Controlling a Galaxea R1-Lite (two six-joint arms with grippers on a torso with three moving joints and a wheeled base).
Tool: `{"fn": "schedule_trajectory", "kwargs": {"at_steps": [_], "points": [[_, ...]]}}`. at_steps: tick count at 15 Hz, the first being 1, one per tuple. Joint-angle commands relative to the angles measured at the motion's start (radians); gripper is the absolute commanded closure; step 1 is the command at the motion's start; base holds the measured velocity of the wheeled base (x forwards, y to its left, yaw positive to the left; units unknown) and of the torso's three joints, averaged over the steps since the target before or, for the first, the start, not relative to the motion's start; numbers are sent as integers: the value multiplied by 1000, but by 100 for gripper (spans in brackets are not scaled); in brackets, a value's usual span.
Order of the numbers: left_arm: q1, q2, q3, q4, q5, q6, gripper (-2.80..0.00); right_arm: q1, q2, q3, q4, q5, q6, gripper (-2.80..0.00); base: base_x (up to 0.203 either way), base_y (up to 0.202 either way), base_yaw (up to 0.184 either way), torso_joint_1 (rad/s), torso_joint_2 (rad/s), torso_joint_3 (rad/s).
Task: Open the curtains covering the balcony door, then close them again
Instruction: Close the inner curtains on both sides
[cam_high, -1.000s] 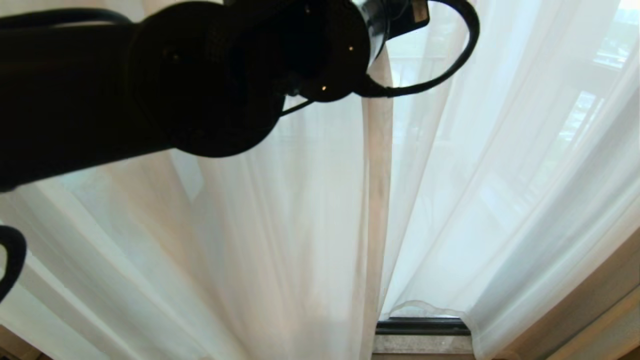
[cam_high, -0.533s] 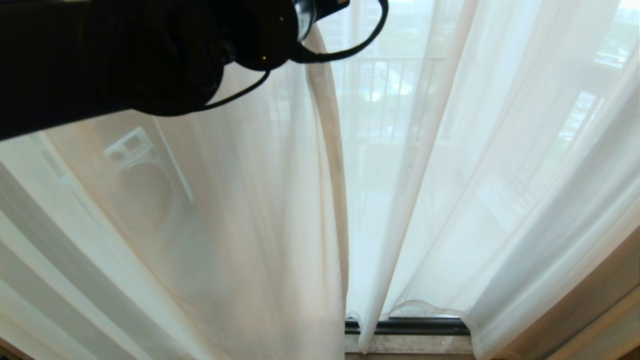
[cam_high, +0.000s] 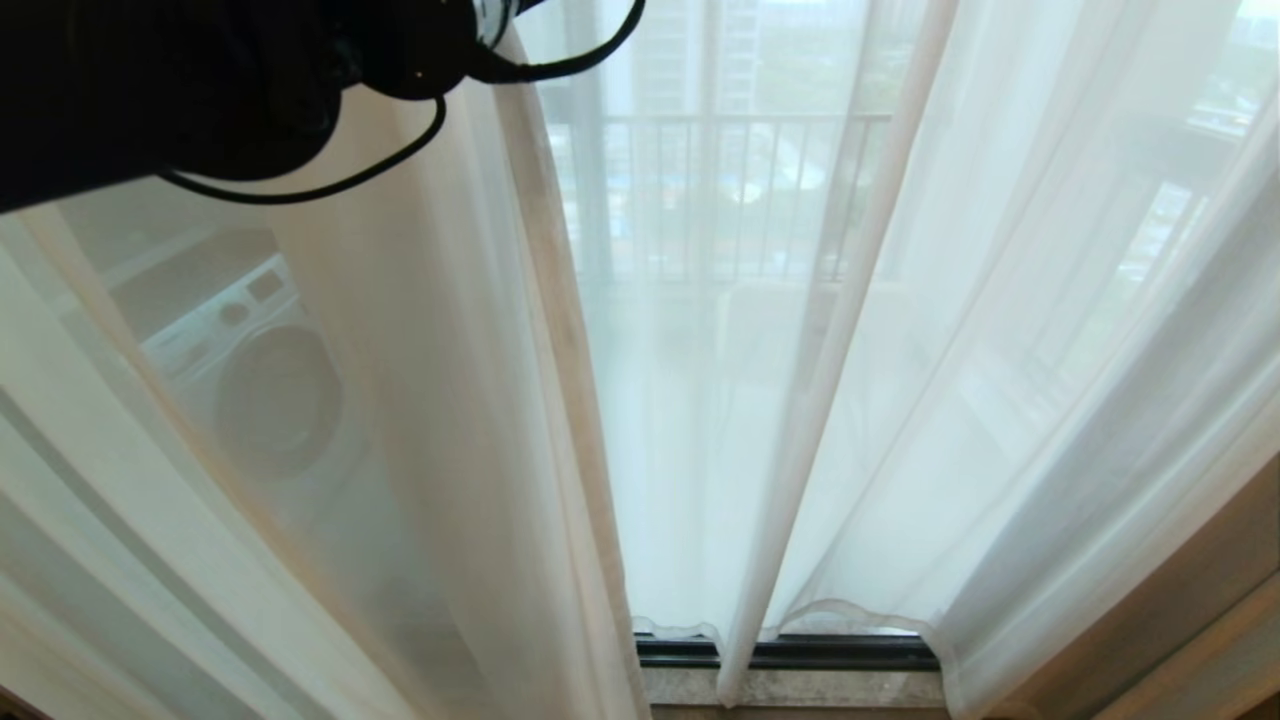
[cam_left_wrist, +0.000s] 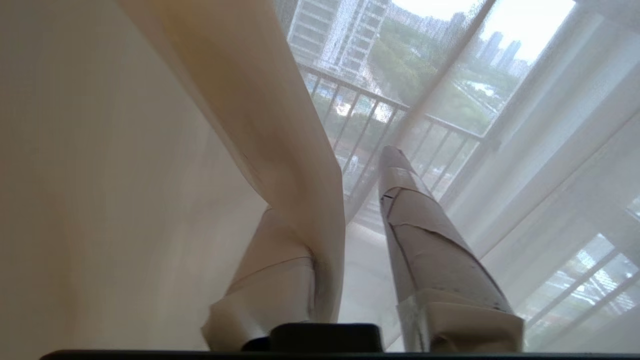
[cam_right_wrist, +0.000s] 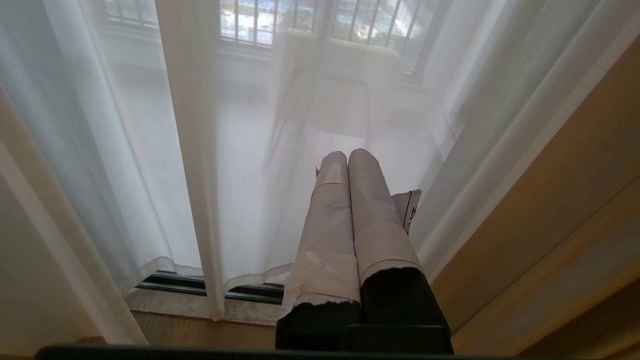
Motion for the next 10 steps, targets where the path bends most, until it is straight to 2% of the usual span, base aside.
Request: {"fn": "schedule_trajectory", "kwargs": {"at_steps": [1,4,7,10], "points": [[5,-16,0,-1,8,-2,-280,0,0,0,-1,0,-1,0,0,0,0,0,0,0],[4,-59,52,1,35,-4,-280,0,0,0,-1,0,-1,0,0,0,0,0,0,0],[16,-107,93,8,103,-1,-280,0,0,0,0,0,-1,0,0,0,0,0,0,0],[31,-223,238,15,151,14,-280,0,0,0,-1,0,-1,0,0,0,0,0,0,0]]}}
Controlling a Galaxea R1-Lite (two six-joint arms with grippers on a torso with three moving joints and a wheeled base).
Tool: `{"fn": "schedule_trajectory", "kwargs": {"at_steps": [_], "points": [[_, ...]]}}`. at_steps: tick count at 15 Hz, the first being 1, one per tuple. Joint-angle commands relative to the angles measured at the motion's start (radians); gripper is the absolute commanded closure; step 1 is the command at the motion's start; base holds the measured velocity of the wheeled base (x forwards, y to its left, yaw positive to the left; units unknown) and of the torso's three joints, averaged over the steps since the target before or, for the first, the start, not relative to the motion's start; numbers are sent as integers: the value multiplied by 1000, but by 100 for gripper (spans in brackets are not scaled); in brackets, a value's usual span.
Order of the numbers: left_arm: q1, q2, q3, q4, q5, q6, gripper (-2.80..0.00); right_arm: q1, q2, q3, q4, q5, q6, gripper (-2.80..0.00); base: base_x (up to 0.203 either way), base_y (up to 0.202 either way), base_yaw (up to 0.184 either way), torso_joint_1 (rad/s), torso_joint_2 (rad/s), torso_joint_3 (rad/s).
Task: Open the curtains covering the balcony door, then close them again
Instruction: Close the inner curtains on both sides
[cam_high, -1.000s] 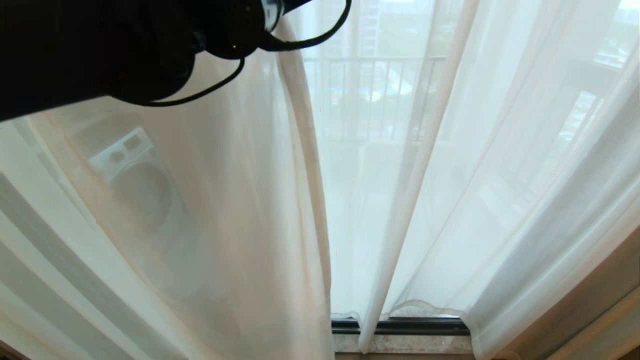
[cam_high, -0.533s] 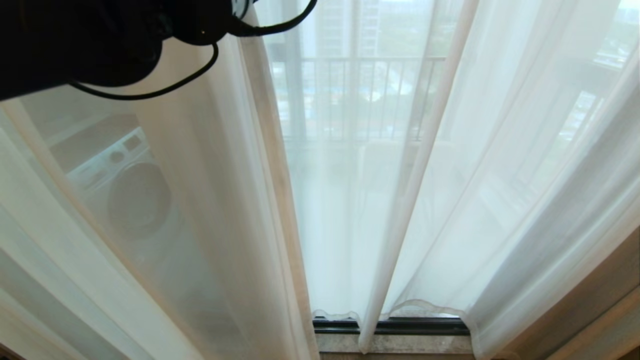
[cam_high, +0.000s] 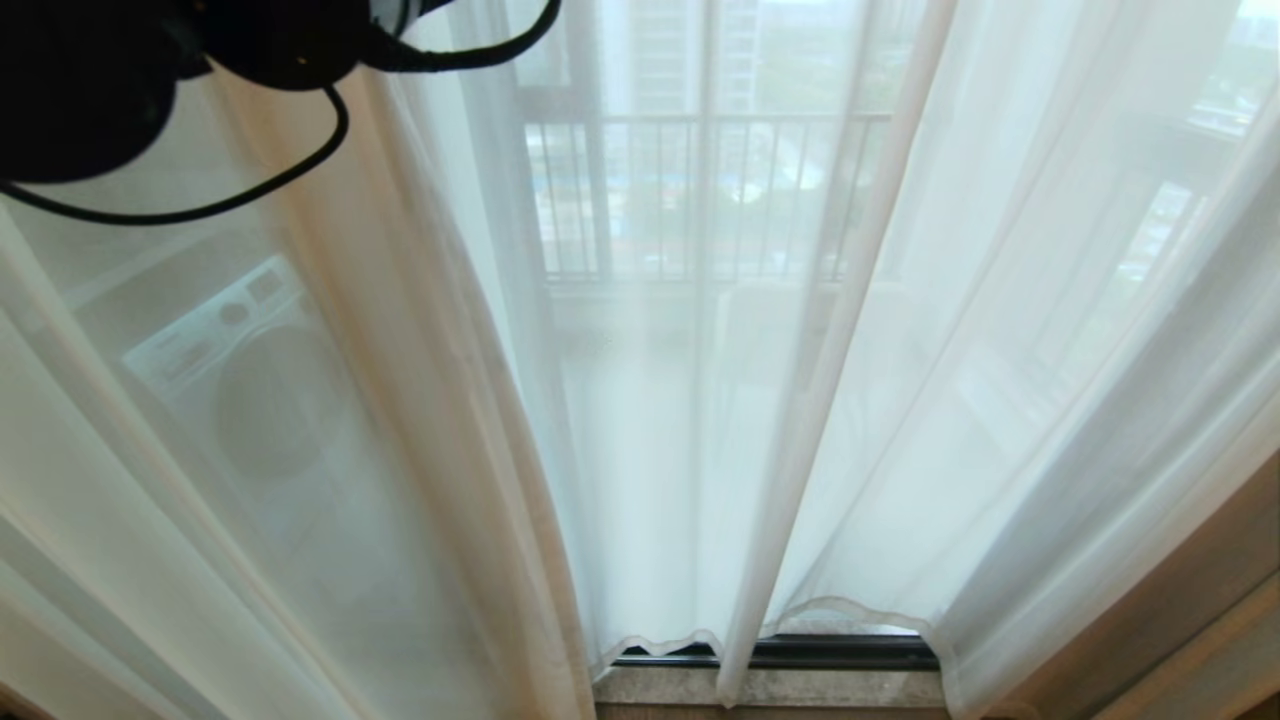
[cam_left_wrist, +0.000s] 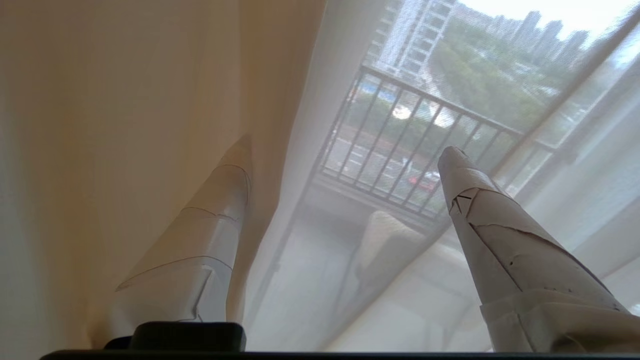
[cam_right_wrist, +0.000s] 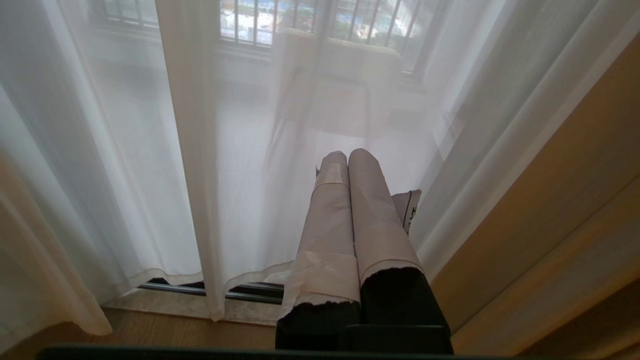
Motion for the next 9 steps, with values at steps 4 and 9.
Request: {"fn": "schedule_trajectory", "kwargs": {"at_steps": [4,9], "points": [[13,-245,219,-1,69,1,-280,0,0,0,-1,0,-1,0,0,0,0,0,0,0],[59,-435,418,5,98,3,-280,0,0,0,0,0,-1,0,0,0,0,0,0,0]]}}
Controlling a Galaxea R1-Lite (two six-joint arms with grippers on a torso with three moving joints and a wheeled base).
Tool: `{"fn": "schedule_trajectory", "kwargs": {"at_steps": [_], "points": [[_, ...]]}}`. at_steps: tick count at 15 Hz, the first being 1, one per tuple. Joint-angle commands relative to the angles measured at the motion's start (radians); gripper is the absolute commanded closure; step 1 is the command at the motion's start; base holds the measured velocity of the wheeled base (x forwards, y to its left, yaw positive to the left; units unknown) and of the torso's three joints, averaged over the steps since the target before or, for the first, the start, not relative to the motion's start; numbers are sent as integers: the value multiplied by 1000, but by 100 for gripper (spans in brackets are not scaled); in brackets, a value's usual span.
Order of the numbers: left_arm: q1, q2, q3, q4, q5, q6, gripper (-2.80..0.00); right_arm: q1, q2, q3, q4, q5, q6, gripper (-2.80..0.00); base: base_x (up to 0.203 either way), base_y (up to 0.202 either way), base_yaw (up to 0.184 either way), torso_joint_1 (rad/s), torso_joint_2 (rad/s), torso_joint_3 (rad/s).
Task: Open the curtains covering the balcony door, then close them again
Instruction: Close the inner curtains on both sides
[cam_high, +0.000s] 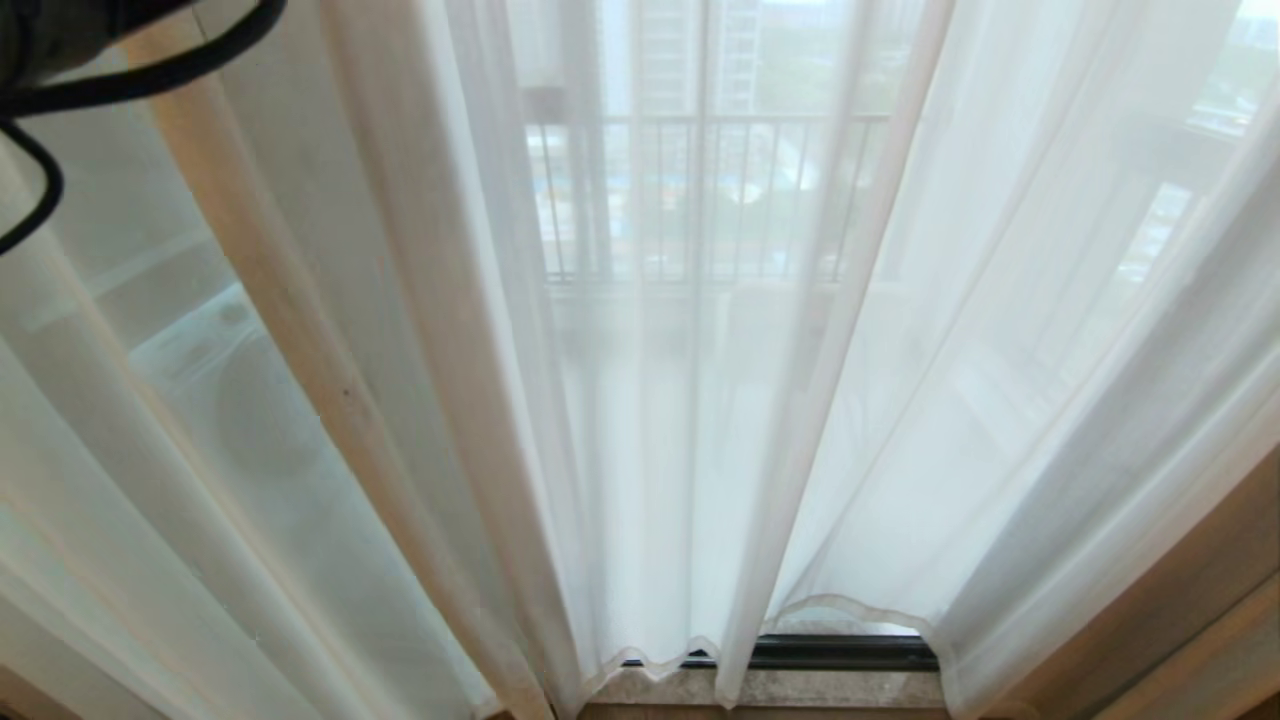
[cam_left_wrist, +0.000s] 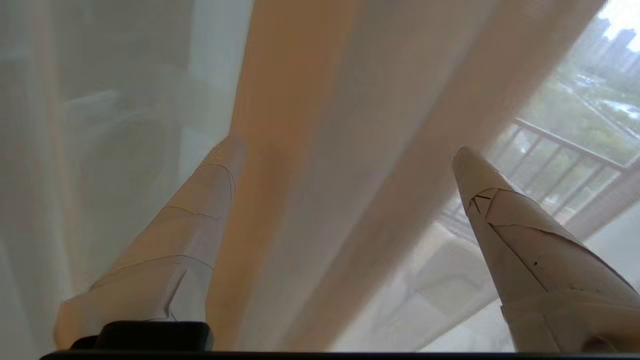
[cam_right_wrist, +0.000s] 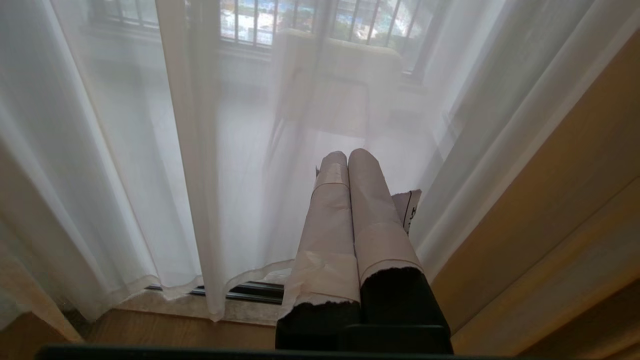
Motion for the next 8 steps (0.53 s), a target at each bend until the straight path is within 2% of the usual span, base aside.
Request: {"fn": "schedule_trajectory", "kwargs": {"at_steps": [1,2,7,8], "points": [[40,-108,73,0,6,-2,-32,0,0,0,1,0,-2,0,0,0,0,0,0,0],[64,-141,111,3,6,-3,0,0,0,0,-1,0,-2,0,0,0,0,0,0,0],[90,-267,235,28,6,-2,0,0,0,0,-1,0,-2,0,0,0,0,0,0,0],[117,-279,241,33,5,-2,0,0,0,0,-1,0,-2,0,0,0,0,0,0,0]]}}
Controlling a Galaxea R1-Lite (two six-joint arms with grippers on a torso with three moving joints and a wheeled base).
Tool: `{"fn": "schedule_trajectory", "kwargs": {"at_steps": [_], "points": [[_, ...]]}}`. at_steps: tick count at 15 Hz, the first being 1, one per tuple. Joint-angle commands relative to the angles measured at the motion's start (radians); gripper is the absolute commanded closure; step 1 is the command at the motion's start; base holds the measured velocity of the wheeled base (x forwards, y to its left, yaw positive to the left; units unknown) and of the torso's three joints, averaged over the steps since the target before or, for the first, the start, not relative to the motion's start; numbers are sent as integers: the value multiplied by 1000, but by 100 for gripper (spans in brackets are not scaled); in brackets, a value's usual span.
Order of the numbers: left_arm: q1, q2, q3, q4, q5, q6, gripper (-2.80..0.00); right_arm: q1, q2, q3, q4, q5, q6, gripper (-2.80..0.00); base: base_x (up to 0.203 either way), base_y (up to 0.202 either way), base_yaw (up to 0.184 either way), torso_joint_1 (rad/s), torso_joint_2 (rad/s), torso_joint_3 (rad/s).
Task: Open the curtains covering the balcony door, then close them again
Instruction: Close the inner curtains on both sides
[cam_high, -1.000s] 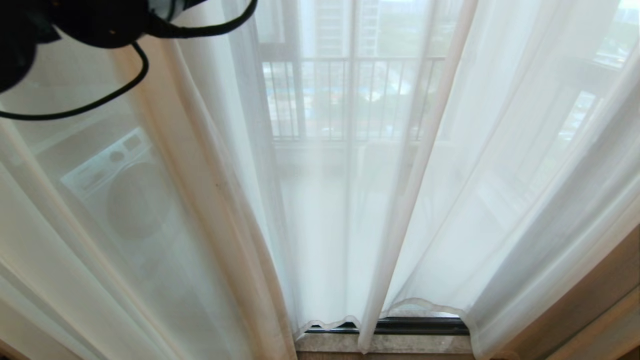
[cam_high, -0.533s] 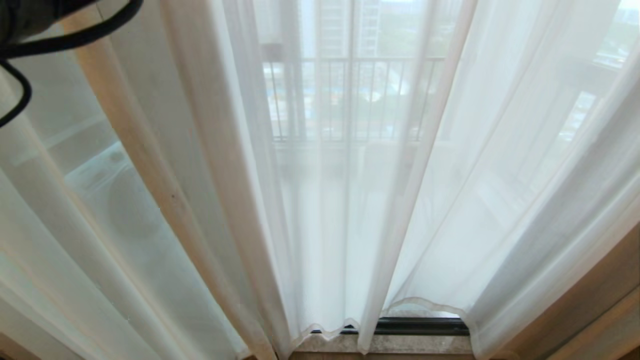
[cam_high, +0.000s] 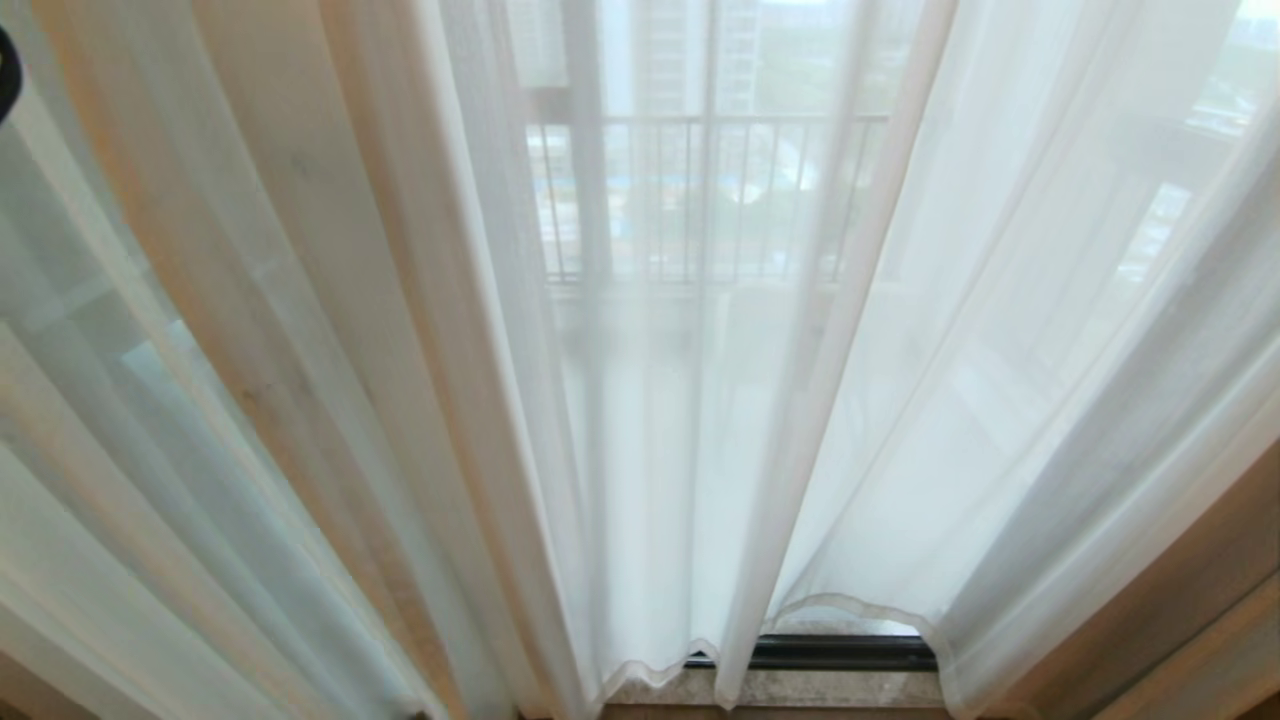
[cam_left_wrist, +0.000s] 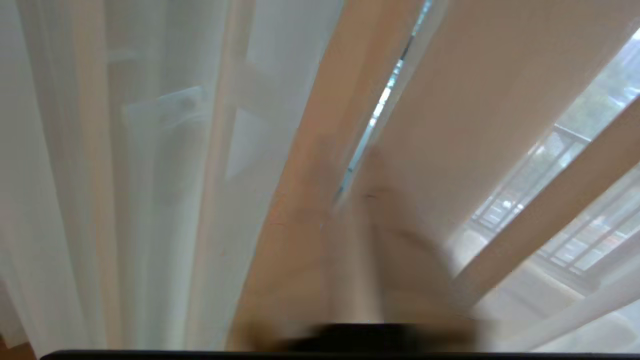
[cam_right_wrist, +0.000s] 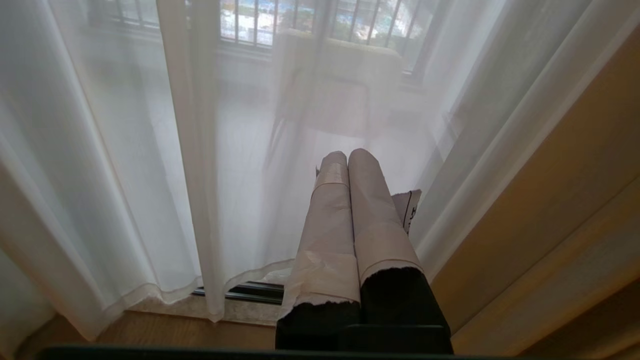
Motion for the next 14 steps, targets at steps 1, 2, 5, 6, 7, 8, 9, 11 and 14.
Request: {"fn": "schedule_trajectory", "kwargs": {"at_steps": [1,2,5,6,7,8,9,11,14], "points": [[53,-53,20,15,1,-4,0,0,0,0,0,0,-2,0,0,0,0,0,0,0],[96,-69,29,37,-8,-6,0,0,0,0,1,0,-2,0,0,0,0,0,0,0],[249,-120,76,83,-97,-8,0,0,0,0,-1,0,-2,0,0,0,0,0,0,0],[303,-146,105,92,-150,-7,0,0,0,0,0,0,-2,0,0,0,0,0,0,0],[345,-172,137,96,-196,-7,0,0,0,0,1,0,-2,0,0,0,0,0,0,0],[369,-204,181,98,-228,-6,0,0,0,0,0,0,-2,0,0,0,0,0,0,0],[379,-241,224,98,-253,-4,0,0,0,0,-1,0,-2,0,0,0,0,0,0,0],[392,-316,312,99,-296,17,0,0,0,0,-1,0,-2,0,0,0,0,0,0,0],[451,-425,458,95,-376,67,0,0,0,0,-1,0,-2,0,0,0,0,0,0,0]]}}
